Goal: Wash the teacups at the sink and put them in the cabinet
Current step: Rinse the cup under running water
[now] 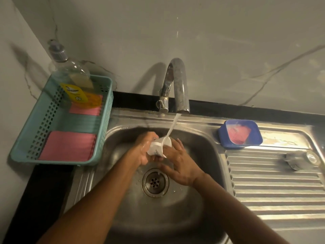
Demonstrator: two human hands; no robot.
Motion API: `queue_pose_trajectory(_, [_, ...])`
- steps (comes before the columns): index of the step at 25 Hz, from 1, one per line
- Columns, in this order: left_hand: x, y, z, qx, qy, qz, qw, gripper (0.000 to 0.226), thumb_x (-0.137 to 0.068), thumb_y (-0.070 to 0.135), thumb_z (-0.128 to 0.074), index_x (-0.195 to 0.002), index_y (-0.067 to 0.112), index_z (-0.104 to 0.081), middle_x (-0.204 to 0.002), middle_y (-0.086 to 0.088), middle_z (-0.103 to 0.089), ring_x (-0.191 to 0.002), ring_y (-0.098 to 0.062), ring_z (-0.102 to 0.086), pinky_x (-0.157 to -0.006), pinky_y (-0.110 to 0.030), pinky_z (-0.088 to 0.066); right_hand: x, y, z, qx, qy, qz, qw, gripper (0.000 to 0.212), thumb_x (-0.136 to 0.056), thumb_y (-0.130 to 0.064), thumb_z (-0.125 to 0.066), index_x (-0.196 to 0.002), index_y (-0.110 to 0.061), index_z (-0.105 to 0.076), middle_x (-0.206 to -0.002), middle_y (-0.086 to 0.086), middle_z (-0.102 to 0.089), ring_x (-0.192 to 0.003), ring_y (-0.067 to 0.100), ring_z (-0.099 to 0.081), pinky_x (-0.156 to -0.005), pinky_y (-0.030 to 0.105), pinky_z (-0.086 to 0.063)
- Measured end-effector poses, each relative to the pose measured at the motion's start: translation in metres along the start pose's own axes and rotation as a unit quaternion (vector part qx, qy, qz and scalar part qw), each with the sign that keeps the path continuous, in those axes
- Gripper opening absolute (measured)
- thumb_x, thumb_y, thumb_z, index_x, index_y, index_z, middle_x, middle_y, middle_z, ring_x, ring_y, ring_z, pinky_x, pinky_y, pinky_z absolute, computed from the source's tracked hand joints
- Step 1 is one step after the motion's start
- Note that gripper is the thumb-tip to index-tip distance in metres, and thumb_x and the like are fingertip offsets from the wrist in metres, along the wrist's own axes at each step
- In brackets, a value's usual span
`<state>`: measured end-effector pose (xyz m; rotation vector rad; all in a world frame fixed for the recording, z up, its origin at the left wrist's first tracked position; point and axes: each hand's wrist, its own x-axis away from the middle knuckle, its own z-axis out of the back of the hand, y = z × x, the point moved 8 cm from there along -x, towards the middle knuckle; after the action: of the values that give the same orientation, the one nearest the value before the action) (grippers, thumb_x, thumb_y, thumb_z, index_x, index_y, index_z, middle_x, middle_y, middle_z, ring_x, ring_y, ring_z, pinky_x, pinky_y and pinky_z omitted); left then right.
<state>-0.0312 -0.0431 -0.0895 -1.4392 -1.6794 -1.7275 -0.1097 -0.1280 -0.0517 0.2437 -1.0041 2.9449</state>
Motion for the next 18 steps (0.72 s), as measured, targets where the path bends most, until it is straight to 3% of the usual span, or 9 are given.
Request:
queue_pose_trajectory(2, [-0.003, -0.005, 0.0, 0.008, 0.015, 0.007, 1.0, 0.021, -0.089, 0.017, -0.051, -0.072, 0.009, -0.061, -0.059, -0.008, -0.058, -0.051, -0.021, -0.056, -0.051, -0.028, -0.046, 0.0, -0.004, 0.001, -0.123, 0.015, -0.076, 0.989, 0.038, -0.099, -0.047, -0.05, -0.131, -0.028, -0.062, -0.134, -0.006, -0.062, -0.133, 0.014, -0.048, -0.114, 0.041, -0.035])
queue_pose_trajectory(4, [-0.009, 0.005, 0.004, -0.013, 0.08, -0.066, 0.995, 0.032, -0.088, 0.013, -0.055, -0.057, 0.013, -0.063, -0.059, -0.007, -0.057, -0.053, -0.021, -0.054, -0.055, -0.031, -0.044, -0.003, -0.011, -0.012, -0.408, 0.06, -0.204, 0.888, 0.023, -0.099, -0.032, -0.059, -0.117, -0.023, -0.07, -0.111, 0.002, -0.074, -0.109, 0.017, -0.067, -0.098, 0.042, -0.053])
queue_pose_trajectory(5, [-0.008, 0.012, 0.006, -0.027, 0.109, -0.101, 0.989, 0.035, -0.088, 0.012, -0.058, -0.053, 0.012, -0.064, -0.06, -0.007, -0.059, -0.053, -0.02, -0.055, -0.057, -0.03, -0.044, -0.002, -0.015, -0.022, -0.474, 0.08, -0.231, 0.846, 0.021, -0.1, -0.026, -0.058, -0.115, -0.023, -0.071, -0.107, 0.003, -0.075, -0.105, 0.019, -0.07, -0.097, 0.042, -0.055])
queue_pose_trajectory(6, [-0.008, 0.015, 0.007, -0.03, 0.118, -0.112, 0.986, 0.033, -0.087, 0.01, -0.061, -0.054, 0.013, -0.065, -0.061, -0.006, -0.059, -0.051, -0.017, -0.056, -0.055, -0.028, -0.045, 0.0, -0.015, -0.03, -0.476, 0.104, -0.227, 0.843, 0.021, -0.101, -0.025, -0.056, -0.116, -0.024, -0.071, -0.108, 0.003, -0.075, -0.104, 0.019, -0.069, -0.095, 0.038, -0.055])
queue_pose_trajectory(8, [-0.012, 0.005, 0.009, 0.004, 0.103, -0.051, 0.993, 0.021, -0.084, 0.01, -0.059, -0.063, 0.01, -0.061, -0.057, -0.006, -0.057, -0.046, -0.017, -0.055, -0.048, -0.025, -0.044, 0.006, -0.011, -0.028, -0.354, 0.136, -0.158, 0.912, 0.022, -0.103, -0.032, -0.052, -0.118, -0.024, -0.067, -0.114, 0.0, -0.069, -0.106, 0.016, -0.064, -0.09, 0.033, -0.053])
queue_pose_trajectory(10, [-0.015, -0.015, 0.011, 0.009, 0.075, 0.026, 0.997, 0.016, -0.085, 0.016, -0.054, -0.071, 0.009, -0.059, -0.058, -0.008, -0.056, -0.051, -0.022, -0.055, -0.05, -0.026, -0.043, 0.011, -0.003, -0.028, -0.143, 0.114, -0.069, 0.981, 0.032, -0.102, -0.047, -0.048, -0.119, -0.028, -0.067, -0.13, -0.003, -0.058, -0.122, 0.019, -0.052, -0.1, 0.04, -0.046])
queue_pose_trajectory(13, [-0.02, -0.024, 0.009, 0.056, 0.052, 0.004, 0.997, 0.03, -0.096, 0.034, -0.048, -0.085, 0.01, -0.063, -0.073, -0.012, -0.063, -0.06, -0.022, -0.06, -0.053, -0.028, -0.045, 0.001, 0.005, -0.025, -0.039, 0.101, -0.081, 0.991, 0.036, -0.103, -0.049, -0.044, -0.117, -0.029, -0.07, -0.142, -0.013, -0.048, -0.148, 0.019, -0.02, -0.119, 0.045, -0.018])
queue_pose_trajectory(15, [-0.02, -0.021, 0.004, 0.105, 0.044, -0.111, 0.987, 0.035, -0.095, 0.039, -0.051, -0.096, 0.01, -0.07, -0.093, -0.014, -0.073, -0.078, -0.024, -0.07, -0.07, -0.036, -0.054, -0.002, 0.006, -0.015, -0.179, 0.16, -0.175, 0.955, 0.024, -0.101, -0.039, -0.055, -0.115, -0.028, -0.072, -0.139, -0.016, -0.049, -0.143, 0.017, -0.035, -0.12, 0.046, -0.026])
queue_pose_trajectory(18, [-0.007, -0.013, -0.001, 0.076, 0.041, -0.281, 0.956, 0.024, -0.101, 0.031, -0.056, -0.114, 0.014, -0.069, -0.109, -0.009, -0.074, -0.1, -0.023, -0.072, -0.087, -0.039, -0.059, -0.003, 0.0, -0.025, -0.495, 0.207, -0.298, 0.789, 0.017, -0.099, -0.023, -0.061, -0.109, -0.02, -0.074, -0.104, 0.005, -0.077, -0.101, 0.022, -0.073, -0.095, 0.052, -0.056])
